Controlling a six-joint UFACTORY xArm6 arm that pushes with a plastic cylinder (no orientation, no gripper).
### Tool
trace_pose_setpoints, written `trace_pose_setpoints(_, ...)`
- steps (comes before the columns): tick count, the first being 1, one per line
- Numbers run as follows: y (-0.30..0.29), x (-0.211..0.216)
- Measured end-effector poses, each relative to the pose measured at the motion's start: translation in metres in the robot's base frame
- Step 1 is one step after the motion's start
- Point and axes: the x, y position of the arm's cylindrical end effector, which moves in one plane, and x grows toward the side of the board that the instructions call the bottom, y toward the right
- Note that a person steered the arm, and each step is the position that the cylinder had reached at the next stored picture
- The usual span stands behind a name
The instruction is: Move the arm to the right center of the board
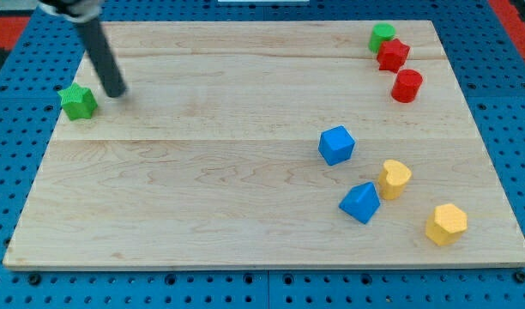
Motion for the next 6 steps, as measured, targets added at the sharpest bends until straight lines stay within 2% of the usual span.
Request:
trace_pose_setpoints(2, 0.197, 0.026)
trace_pose_setpoints(3, 0.323, 0.026)
trace_pose_setpoints(5, 0.500, 0.016)
trace_pose_setpoints(6, 0.454, -0.010)
